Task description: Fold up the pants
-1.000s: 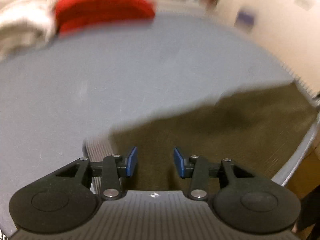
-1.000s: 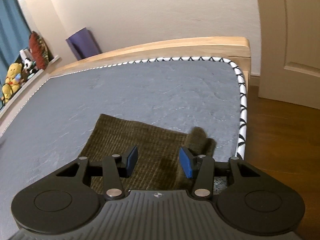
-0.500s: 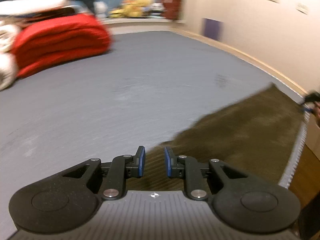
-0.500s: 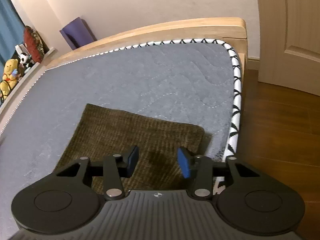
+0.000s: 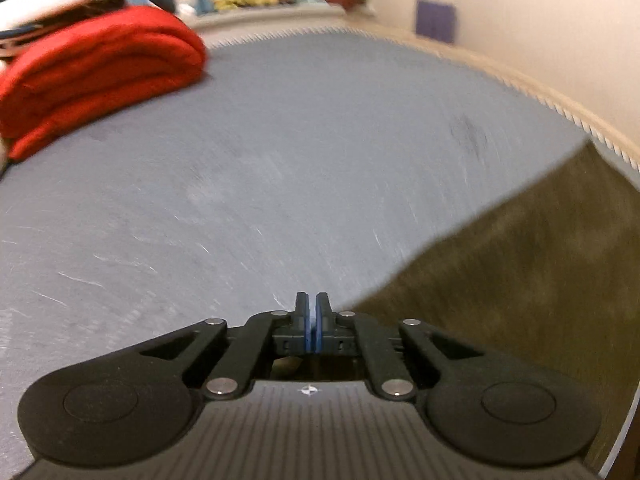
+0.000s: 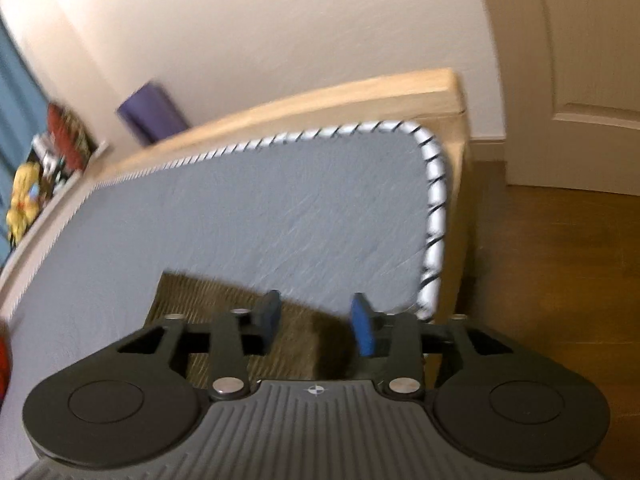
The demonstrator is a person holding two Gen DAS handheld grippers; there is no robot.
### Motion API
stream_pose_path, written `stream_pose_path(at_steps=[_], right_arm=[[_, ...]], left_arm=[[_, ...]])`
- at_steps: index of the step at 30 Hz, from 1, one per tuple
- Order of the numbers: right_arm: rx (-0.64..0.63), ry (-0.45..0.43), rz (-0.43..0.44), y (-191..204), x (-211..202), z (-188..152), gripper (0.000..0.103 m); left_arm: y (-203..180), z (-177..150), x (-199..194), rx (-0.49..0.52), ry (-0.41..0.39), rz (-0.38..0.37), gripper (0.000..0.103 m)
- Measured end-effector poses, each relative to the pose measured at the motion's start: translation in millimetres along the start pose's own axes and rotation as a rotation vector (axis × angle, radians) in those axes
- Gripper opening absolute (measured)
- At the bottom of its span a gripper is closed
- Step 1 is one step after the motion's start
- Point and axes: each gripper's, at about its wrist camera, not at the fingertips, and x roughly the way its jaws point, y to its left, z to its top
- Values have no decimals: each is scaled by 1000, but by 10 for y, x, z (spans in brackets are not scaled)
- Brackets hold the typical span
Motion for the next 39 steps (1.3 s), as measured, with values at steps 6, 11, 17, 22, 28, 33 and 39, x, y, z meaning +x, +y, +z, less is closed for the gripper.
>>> stream_pose_path(at_steps=[6, 11, 17, 22, 28, 33, 39], right_arm=[[85, 74, 69, -257, 170, 20, 54], [125, 159, 138, -264, 340, -70, 59], [75, 162, 133, -150, 466, -123, 58], [74, 153, 110, -157, 529, -124, 23], [-1, 38, 167, 184, 117, -27, 20], [-345, -129, 356, 1197, -814, -246, 19], [-966, -203, 700, 2214, -2098, -1763, 19]], left_arm=[[119, 114, -348, -79, -102, -5, 4], [174, 195, -485, -100, -141, -6, 5], [270, 251, -582, -129, -163, -14, 5], [226, 192, -656, -91, -180, -12, 5], [376, 181, -933, -200, -175, -17, 5], [461, 132, -1242, -243, -173, 39, 5], [576, -121, -1353, -286, -169, 35, 5]])
